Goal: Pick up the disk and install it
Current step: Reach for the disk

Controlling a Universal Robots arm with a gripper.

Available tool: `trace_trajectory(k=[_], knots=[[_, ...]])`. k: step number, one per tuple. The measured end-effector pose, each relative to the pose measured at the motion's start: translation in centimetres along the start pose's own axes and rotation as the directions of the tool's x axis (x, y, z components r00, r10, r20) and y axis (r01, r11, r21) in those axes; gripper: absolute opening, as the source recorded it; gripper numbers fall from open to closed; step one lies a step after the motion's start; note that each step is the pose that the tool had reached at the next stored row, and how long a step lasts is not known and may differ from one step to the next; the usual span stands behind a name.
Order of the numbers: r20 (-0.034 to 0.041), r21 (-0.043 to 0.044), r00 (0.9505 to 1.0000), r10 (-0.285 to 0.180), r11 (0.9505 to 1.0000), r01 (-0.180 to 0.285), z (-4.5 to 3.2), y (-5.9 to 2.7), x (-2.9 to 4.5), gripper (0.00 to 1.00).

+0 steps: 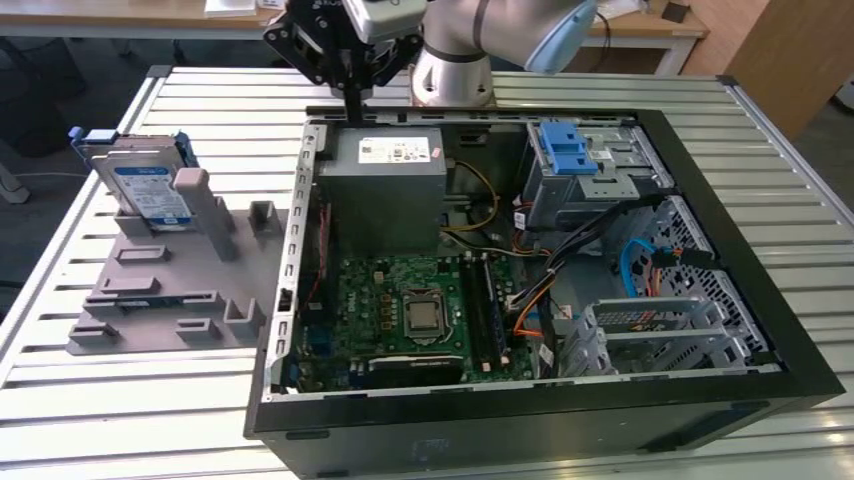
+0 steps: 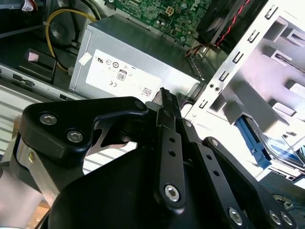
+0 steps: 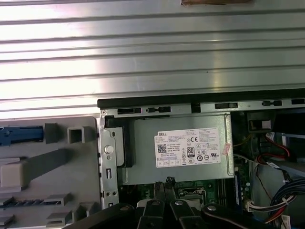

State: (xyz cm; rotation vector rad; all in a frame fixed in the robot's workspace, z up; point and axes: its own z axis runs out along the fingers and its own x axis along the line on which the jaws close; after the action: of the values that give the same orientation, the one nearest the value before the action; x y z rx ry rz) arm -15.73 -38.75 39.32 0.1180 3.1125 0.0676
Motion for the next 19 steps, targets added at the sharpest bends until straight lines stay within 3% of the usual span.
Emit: trace_trajectory(k=[19], knots=[[0.0000,0.0000,1.0000,0.000,1.0000,0.000,-0.02,0.20,1.23,0.11]])
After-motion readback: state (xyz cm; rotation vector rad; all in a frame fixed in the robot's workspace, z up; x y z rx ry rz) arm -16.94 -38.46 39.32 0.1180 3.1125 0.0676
